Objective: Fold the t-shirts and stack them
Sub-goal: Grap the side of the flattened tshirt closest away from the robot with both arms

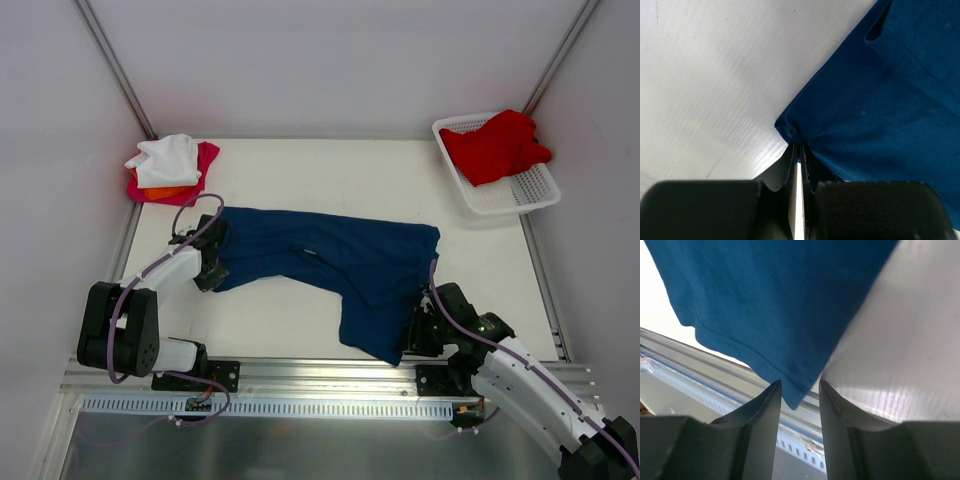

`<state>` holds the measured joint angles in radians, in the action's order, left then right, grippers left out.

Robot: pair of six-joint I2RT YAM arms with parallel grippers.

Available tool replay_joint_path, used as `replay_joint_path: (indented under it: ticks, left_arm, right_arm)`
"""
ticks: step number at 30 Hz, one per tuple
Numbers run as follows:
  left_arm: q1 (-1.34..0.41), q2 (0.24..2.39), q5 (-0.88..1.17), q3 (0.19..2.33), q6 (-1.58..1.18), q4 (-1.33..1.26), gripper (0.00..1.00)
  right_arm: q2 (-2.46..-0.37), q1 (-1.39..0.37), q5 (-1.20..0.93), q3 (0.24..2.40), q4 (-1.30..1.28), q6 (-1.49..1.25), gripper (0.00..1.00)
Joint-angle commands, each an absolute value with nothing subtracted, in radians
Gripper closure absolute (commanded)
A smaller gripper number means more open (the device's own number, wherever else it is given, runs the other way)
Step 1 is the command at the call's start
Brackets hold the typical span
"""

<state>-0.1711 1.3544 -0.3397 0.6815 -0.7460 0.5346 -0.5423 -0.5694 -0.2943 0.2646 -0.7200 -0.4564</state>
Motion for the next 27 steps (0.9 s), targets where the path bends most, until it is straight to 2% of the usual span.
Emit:
replay_joint_path:
  ticks: [1,7,9,10,11,20,27]
  left_arm:
    - [-0.184,1.324,-0.314,0.663,-0.738,0.534,1.00]
    - [-0.184,1.313,-0.316,0.661,-0.736,0.535,1.00]
    - [-0.184,1.313,-0.314,0.661,-0.736,0.537,1.00]
    - [-0.184,1.313,-0.314,0.661,-0.735,0.535,1.00]
    - [-0.184,1.312,-0.314,0.661,-0.736,0.535,1.00]
    - [-0.187,1.299,-0.308,0.666,-0.730,0.535,1.00]
    - [-0.187,1.244,-0.304,0.712,-0.706,0.543,1.00]
  right_arm:
    - [-0.574,-0.580,-0.291,0.252,-0.637,-0.465,0.60]
    - [-0.621,-0.589,-0.293,0.252,-0.589,-0.460,0.63]
    - [-0.618,-0.591,-0.293,0.253,-0.589,-0.460,0.77]
    - [-0.614,-0.591,-0.293,0.252,-0.589,-0.460,0.92]
    - [-0.606,-0.592,-0.290,0.252,-0.591,-0.459,0.99]
    - [-0.557,-0.592,-0.239,0.296,-0.641,-0.460,1.00]
    - [-0.613,-0.592,-0.157,0.409,-0.649,-0.413,1.00]
